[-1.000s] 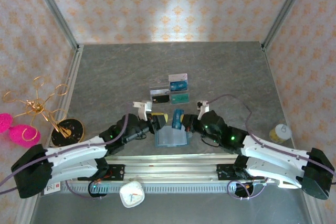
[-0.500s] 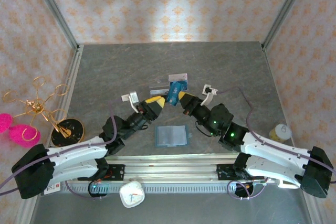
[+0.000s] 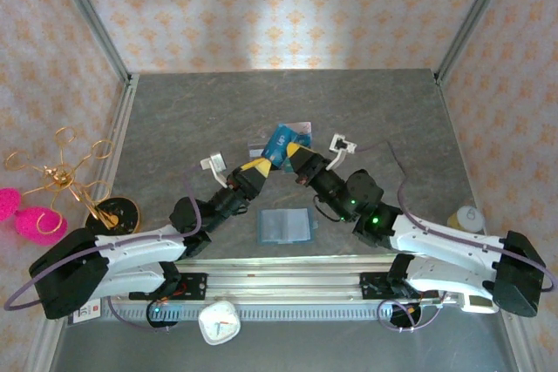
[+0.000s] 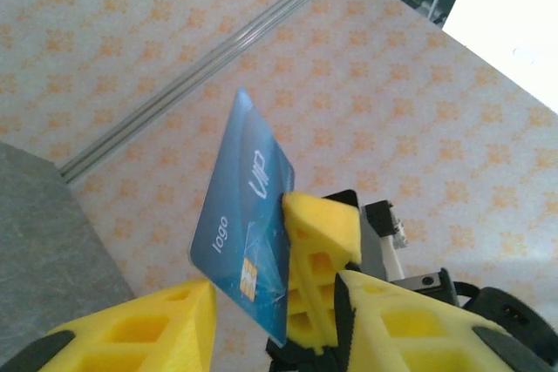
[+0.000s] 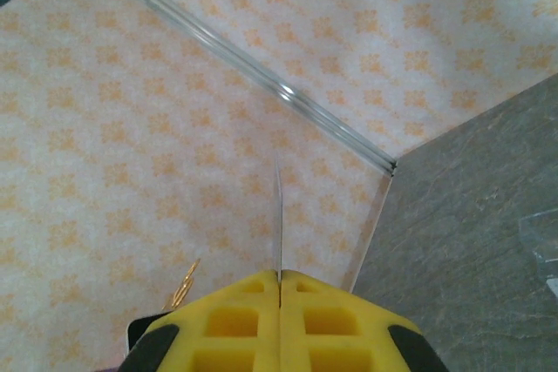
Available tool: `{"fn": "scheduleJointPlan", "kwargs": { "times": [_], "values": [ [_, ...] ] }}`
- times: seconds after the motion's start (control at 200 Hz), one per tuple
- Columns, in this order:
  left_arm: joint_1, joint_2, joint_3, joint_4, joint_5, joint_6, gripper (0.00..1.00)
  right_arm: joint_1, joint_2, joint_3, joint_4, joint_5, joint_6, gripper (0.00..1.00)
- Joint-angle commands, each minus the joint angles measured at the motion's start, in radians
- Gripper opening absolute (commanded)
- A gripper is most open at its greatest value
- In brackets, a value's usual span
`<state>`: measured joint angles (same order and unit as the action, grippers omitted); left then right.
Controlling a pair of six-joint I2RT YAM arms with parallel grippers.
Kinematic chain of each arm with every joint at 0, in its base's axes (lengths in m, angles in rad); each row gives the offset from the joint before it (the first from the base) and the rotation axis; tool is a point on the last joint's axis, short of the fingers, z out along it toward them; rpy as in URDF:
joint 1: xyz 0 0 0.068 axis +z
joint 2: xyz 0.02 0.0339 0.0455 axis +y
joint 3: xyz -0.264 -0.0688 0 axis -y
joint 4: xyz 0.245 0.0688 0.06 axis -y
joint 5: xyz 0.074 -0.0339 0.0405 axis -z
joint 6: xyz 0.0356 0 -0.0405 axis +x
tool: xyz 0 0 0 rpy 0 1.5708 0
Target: Take the credit cards out of the card holder
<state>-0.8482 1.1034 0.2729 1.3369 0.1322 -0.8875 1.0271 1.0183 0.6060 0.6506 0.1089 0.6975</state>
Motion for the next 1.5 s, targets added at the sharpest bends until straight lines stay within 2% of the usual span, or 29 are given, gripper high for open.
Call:
{"fn": "scheduleJointPlan", "kwargs": {
  "times": [0.0,0.08,0.235,0.345,0.43,0.476,0.586,0.686,0.781,0.921,1.011,1.086,1.236,1.497],
  "values": [
    [0.008,-0.002,-0.003,0.108,0.028,-0.001,0.3,0.026,0.018,0.025,0.056,-0.023,-0.024,0.0],
    [0.009,-0.021,-0.001,0.092,0.026,0.014,0.24,0.04,0.02,0.002,0.058,-0.038,-0.02,0.0],
    [0.022,-0.074,0.004,-0.011,0.013,0.049,0.0,0.041,-0.011,-0.037,-0.01,-0.051,-0.008,0.0],
    [0.047,-0.111,0.042,-0.135,0.063,0.09,0.0,0.04,-0.038,-0.021,-0.125,-0.101,-0.042,0.0],
    [0.082,-0.151,0.084,-0.283,0.111,0.148,0.0,0.017,-0.092,0.004,-0.3,-0.088,-0.072,0.13],
    [0.114,-0.166,0.118,-0.381,0.151,0.181,0.0,-0.016,-0.14,-0.004,-0.372,-0.099,-0.098,0.16],
    [0.212,-0.138,0.239,-0.612,0.311,0.294,0.0,-0.121,-0.265,-0.018,-0.558,-0.087,-0.118,0.16],
    [0.255,-0.055,0.369,-0.768,0.443,0.486,0.0,-0.182,-0.38,-0.061,-0.614,-0.075,-0.13,0.16],
    [0.279,0.052,0.528,-0.93,0.535,0.674,0.0,-0.213,-0.428,-0.071,-0.663,-0.069,-0.135,0.16],
    [0.292,0.194,0.756,-1.227,0.621,1.054,0.0,-0.23,-0.434,-0.073,-0.708,-0.054,-0.141,0.15],
    [0.317,0.264,0.817,-1.292,0.642,1.177,0.0,-0.241,-0.431,-0.077,-0.708,-0.045,-0.153,0.14],
    [0.34,0.324,0.861,-1.337,0.686,1.223,0.0,-0.256,-0.422,-0.075,-0.703,-0.029,-0.167,0.14],
    [0.345,0.428,0.924,-1.392,0.691,1.306,0.0,-0.327,-0.369,-0.057,-0.692,-0.033,-0.198,0.13],
    [0.365,0.621,1.107,-1.546,0.684,1.435,0.0,-0.562,-0.271,-0.074,-0.611,-0.221,-0.198,0.11]
  ]
}}
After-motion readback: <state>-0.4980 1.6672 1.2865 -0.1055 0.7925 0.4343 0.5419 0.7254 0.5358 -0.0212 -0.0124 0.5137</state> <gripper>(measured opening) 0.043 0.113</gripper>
